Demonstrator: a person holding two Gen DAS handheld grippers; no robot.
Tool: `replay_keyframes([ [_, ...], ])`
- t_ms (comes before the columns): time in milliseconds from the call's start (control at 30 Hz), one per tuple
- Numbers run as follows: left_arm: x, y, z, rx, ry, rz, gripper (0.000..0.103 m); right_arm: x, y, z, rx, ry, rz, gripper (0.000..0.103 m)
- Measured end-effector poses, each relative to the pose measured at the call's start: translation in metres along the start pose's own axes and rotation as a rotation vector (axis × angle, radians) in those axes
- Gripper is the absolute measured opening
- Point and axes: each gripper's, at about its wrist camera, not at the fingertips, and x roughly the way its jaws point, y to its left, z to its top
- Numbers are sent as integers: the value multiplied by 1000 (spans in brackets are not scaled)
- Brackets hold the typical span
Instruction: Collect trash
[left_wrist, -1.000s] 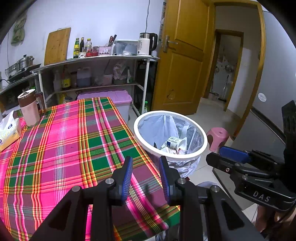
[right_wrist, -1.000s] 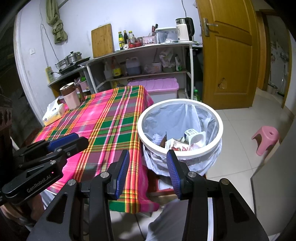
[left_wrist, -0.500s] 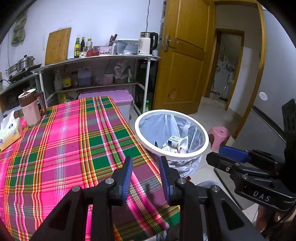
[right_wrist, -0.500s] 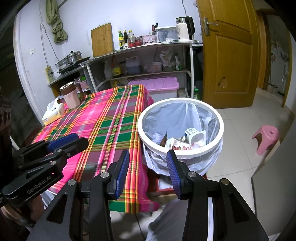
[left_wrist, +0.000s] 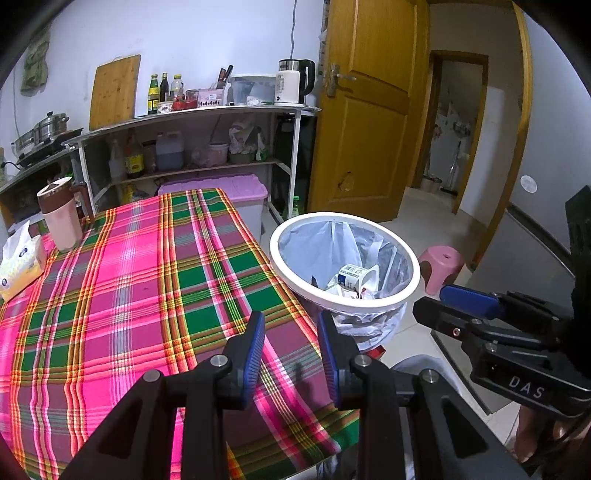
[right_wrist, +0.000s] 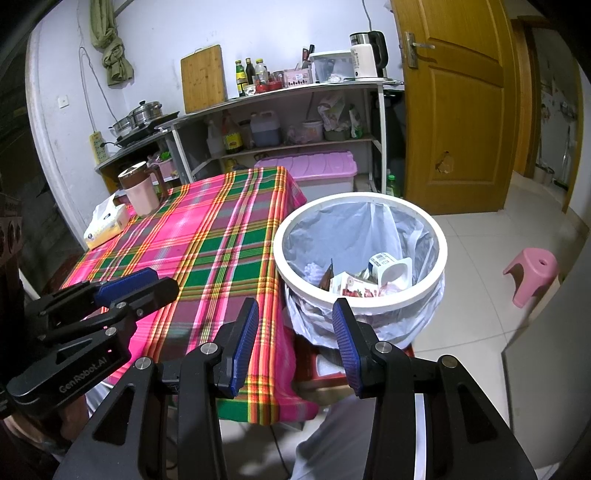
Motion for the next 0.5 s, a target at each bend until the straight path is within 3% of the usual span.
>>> replay_keyframes([
  [500,3,0,-3,3,7,7,29,-6,-1,-8,0,8,0,43],
])
